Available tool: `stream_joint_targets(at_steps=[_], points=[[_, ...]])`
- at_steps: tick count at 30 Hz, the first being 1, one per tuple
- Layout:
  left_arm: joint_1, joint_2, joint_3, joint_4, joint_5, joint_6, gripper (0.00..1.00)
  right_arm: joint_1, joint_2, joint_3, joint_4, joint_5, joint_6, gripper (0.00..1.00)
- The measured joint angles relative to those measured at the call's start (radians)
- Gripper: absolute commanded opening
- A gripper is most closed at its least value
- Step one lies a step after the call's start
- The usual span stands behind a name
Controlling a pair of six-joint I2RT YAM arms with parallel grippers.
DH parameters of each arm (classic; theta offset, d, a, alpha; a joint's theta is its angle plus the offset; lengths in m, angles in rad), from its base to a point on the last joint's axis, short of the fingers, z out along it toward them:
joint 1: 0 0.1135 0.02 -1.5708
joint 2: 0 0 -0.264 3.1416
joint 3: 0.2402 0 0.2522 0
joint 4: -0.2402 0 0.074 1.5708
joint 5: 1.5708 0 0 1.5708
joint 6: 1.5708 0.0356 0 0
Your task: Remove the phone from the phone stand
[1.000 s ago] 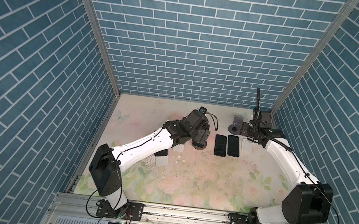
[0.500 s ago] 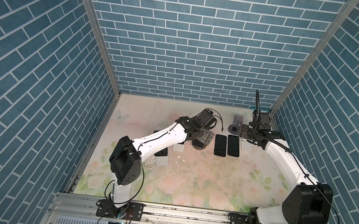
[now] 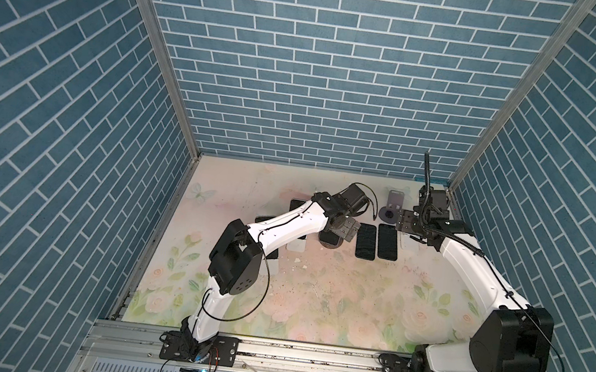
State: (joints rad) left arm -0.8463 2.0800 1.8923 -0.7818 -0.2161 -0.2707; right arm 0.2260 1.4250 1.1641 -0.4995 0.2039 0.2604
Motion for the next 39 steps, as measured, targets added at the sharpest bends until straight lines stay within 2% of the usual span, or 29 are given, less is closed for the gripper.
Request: stream_joint_targets(at_steps=[22,39], points=[[0.043,0.103,0.069,-0.031,0.003,-0.063,1.00,0.000,0.002,-0.016,0.014,0.022,-0.007,0.82],[0.061,0.108,0.069,0.006,0.043,-0.110,0.96,0.000,0.002,-0.036,0.014,0.036,-0.008,0.82]])
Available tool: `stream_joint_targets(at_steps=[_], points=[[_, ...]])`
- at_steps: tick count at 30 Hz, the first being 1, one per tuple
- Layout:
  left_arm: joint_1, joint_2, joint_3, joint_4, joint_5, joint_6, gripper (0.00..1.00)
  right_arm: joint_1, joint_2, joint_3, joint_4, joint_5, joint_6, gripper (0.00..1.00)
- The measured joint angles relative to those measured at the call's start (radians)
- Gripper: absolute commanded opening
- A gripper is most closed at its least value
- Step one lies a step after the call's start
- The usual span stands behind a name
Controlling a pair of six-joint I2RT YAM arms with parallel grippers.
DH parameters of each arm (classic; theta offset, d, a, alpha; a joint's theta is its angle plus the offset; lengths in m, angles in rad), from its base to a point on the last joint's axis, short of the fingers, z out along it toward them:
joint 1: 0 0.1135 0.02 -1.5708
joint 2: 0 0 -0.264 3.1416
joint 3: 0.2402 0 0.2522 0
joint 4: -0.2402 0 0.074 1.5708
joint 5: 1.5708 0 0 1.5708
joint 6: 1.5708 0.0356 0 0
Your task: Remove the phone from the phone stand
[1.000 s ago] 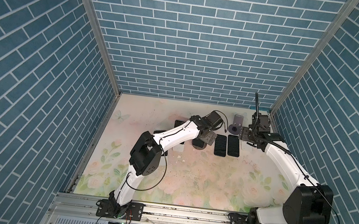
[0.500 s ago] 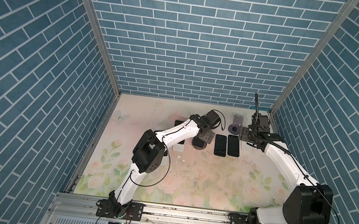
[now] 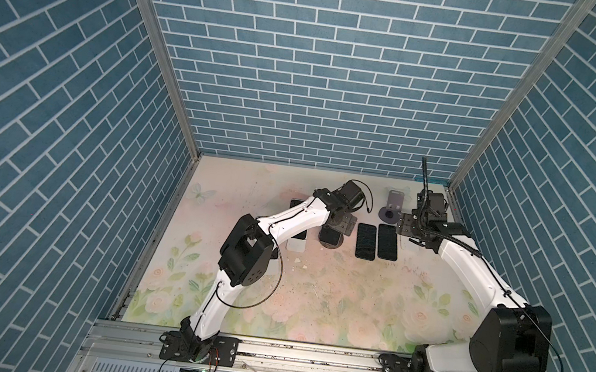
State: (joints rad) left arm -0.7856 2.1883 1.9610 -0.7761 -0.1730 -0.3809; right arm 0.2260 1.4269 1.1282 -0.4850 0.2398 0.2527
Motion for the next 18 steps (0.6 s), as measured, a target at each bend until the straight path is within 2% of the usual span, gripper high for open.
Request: stream_joint_targets(at_steps=[9,18], points=[[0.000,0.013,-0.012,0.014,-0.014,-0.027,0.92,0.000,0.000,-0.008,0.000,0.000,0.000,0.82],[-0.001,0.018,-0.016,0.024,-0.015,-0.043,0.76,0.000,0.000,-0.009,0.000,0.000,0.000,0.82]])
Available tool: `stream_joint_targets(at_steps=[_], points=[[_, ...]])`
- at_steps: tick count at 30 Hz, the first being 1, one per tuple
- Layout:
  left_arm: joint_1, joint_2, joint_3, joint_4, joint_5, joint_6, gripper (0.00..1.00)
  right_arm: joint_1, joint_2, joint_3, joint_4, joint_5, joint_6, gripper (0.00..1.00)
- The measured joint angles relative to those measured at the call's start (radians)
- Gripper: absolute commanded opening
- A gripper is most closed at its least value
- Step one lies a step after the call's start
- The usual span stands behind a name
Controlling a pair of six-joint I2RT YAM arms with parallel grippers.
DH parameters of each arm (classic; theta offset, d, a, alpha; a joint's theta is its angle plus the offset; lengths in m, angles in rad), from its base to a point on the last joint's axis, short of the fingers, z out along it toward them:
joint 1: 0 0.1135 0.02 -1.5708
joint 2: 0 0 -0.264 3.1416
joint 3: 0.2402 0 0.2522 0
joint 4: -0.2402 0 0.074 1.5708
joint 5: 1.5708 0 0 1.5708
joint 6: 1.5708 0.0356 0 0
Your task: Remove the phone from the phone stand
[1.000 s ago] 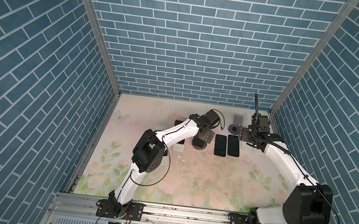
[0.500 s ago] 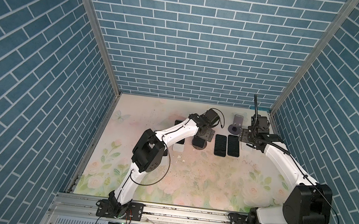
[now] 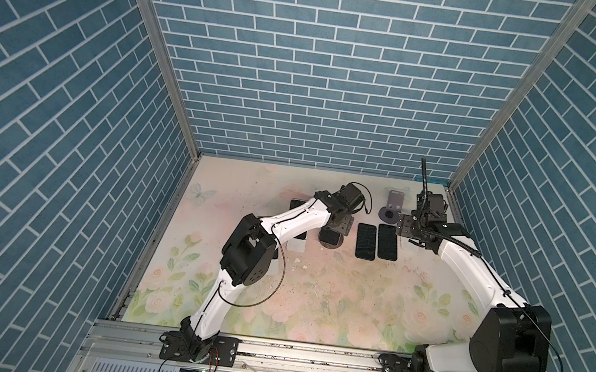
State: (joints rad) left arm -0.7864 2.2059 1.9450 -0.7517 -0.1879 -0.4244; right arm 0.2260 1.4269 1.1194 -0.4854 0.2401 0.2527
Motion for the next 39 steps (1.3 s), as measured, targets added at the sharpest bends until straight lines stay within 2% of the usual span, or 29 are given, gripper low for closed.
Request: stream_joint_targets(at_steps=[10,14,39], points=[[0.000,0.000,-0.006,0.010,0.001,-0.005,0.58,0.000,0.000,-0.001,0.000,0.000,0.000,0.82],[0.000,0.000,-0.006,0.010,0.001,-0.005,0.55,0.000,0.000,-0.001,0.000,0.000,0.000,0.82],[-0.008,-0.108,-0.074,0.024,-0.008,0.050,0.52,0.000,0.000,-0.001,0.000,-0.012,0.000,0.82]])
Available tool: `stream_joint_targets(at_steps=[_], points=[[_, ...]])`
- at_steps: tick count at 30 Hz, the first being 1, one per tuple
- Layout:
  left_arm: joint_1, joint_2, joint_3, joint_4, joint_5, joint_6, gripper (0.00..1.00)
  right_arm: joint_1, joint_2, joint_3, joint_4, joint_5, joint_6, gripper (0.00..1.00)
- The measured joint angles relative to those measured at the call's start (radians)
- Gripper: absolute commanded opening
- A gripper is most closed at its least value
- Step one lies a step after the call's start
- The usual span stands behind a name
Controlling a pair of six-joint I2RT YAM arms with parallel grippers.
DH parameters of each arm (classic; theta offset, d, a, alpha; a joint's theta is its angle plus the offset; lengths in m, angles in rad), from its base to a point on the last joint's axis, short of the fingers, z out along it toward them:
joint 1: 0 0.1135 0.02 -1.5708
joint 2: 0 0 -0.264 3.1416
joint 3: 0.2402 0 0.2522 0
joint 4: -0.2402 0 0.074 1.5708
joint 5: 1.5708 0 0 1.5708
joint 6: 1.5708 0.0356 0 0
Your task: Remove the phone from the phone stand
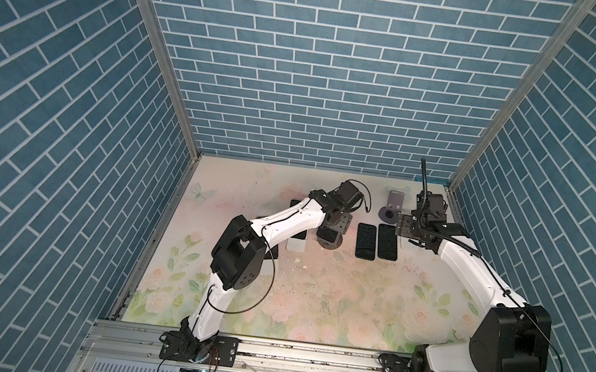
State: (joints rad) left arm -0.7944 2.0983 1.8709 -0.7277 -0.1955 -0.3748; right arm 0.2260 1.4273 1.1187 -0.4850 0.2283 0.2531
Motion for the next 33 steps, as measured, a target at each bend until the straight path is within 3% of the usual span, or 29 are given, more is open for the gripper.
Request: stream_joint_targets(at_steps=[13,33], points=[[-0.045,-0.024,-0.012,-0.018,-0.010,0.013,0.52,0.000,0.000,0.000,-0.009,-0.006,0.001,0.82],[-0.198,-0.092,-0.093,-0.054,0.010,0.007,0.52,0.000,-0.035,0.066,-0.082,-0.030,0.005,0.83]])
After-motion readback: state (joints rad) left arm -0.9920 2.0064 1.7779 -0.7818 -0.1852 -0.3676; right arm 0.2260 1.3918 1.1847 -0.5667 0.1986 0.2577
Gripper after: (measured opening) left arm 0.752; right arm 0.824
